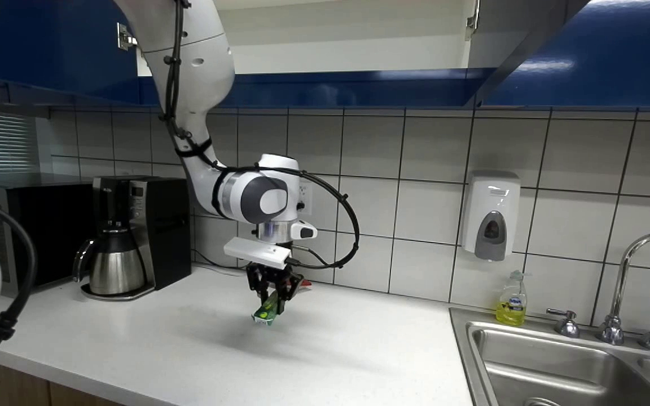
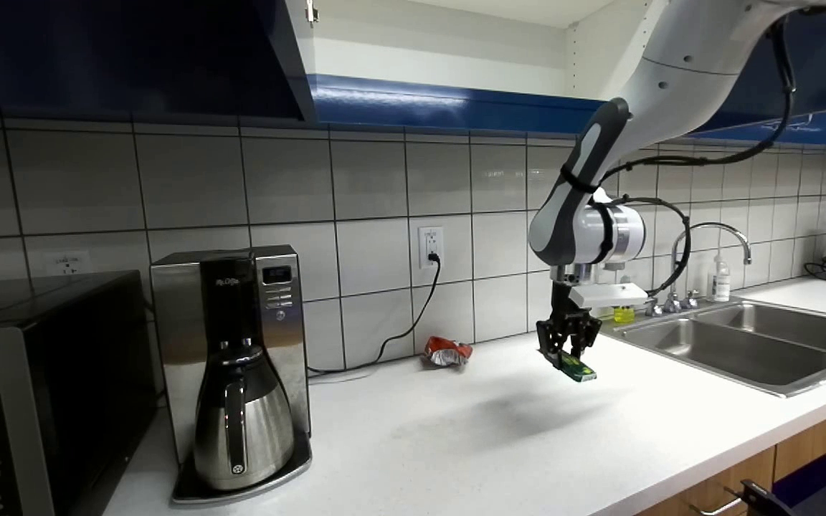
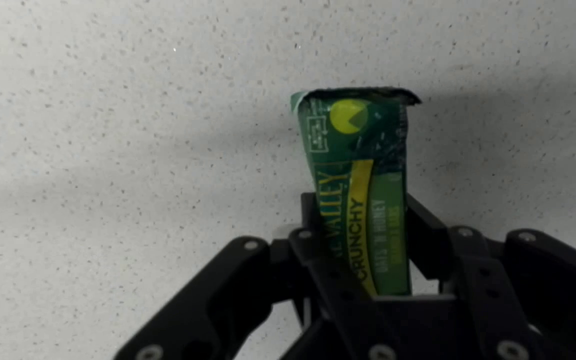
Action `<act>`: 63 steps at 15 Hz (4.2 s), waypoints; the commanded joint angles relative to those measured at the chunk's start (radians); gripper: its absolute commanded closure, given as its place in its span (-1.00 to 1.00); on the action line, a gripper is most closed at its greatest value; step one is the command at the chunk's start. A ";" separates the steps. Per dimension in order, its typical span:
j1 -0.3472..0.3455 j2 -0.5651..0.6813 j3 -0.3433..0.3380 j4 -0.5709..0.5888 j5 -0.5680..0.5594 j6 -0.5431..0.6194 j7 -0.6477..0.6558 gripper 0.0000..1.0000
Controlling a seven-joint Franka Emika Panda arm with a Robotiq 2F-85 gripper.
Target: Put the green packet in the cabinet
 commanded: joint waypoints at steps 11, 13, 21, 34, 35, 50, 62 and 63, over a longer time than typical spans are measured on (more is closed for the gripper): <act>0.049 -0.433 -0.033 -0.351 -0.048 -0.054 0.039 0.67; 0.058 -0.499 -0.036 -0.355 -0.038 -0.075 0.038 0.67; 0.093 -0.739 -0.051 -0.287 -0.014 -0.196 0.065 0.67; 0.139 -0.940 -0.039 -0.136 -0.002 -0.246 0.143 0.67; 0.140 -0.939 -0.036 -0.118 -0.002 -0.248 0.152 0.67; 0.127 -0.830 0.024 0.264 -0.009 -0.381 0.322 0.67; 0.133 -0.518 0.012 0.683 0.006 -0.560 0.389 0.67; 0.133 -0.488 0.011 0.719 0.007 -0.571 0.393 0.67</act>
